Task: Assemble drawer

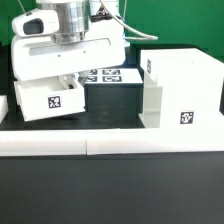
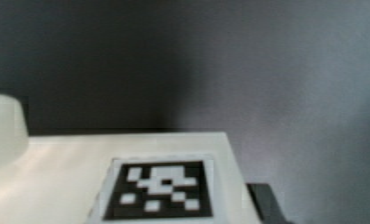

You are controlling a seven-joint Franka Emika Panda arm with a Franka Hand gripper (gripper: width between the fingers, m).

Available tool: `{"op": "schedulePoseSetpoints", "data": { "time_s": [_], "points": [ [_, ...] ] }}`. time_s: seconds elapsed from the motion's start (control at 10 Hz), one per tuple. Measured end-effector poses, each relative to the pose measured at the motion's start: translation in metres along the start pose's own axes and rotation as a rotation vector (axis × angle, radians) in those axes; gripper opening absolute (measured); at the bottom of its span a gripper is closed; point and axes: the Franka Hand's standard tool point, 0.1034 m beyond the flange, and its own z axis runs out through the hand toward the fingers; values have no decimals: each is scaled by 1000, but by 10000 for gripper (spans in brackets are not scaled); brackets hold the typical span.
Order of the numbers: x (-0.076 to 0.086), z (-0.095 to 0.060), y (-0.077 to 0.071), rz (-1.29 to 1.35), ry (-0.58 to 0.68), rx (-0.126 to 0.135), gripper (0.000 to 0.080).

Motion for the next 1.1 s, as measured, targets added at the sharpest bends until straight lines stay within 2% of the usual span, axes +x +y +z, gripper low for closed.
{"op": "schedulePoseSetpoints", "data": {
  "time_s": [0.2, 0.4, 0.9, 1.1],
  "points": [
    [12, 2, -13, -158, -9, -9, 42],
    [19, 4, -19, -337, -20, -16, 42],
    [15, 5, -13, -616, -32, -19, 42],
    [19, 3, -12, -794, -47, -32, 42]
  ]
}}
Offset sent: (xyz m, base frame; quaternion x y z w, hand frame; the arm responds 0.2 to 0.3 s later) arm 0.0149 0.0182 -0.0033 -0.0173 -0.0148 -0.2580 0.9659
